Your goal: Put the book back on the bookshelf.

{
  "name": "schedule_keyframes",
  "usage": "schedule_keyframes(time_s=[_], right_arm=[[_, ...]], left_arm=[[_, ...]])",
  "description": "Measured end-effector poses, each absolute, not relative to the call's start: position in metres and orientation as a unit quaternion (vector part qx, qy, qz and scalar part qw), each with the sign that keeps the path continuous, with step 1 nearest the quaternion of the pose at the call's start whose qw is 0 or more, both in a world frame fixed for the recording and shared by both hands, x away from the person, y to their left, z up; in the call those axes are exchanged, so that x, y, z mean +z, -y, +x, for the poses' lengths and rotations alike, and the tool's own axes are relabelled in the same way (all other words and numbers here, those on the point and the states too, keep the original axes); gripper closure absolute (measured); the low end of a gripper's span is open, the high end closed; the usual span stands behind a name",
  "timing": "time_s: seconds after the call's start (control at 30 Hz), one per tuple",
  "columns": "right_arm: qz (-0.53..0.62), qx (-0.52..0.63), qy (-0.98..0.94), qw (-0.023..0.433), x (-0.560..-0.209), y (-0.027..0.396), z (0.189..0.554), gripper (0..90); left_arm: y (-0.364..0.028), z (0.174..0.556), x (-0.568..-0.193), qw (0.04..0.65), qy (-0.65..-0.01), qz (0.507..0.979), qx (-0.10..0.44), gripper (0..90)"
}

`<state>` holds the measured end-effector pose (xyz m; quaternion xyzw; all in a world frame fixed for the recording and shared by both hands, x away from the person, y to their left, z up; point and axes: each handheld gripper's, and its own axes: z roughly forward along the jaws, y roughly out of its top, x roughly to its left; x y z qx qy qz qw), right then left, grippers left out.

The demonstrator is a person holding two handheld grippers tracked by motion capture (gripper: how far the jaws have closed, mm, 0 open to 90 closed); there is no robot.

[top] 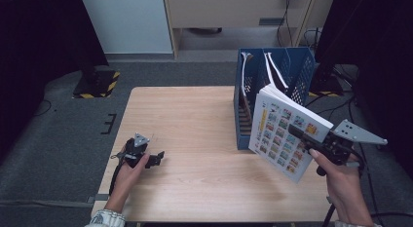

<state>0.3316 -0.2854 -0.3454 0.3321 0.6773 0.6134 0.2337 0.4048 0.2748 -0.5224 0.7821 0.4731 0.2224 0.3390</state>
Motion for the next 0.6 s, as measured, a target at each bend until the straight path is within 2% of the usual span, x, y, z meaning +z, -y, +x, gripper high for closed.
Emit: schedule_keyframes(time_s=[0.6], right_arm=[[0.326, 0.624, -0.666, 0.248, -0.313, 0.292, 0.33, 73.8]], left_arm=[[-0.275, 0.405, -0.522, 0.341, -0.474, 0.781, 0.221, 5.2]])
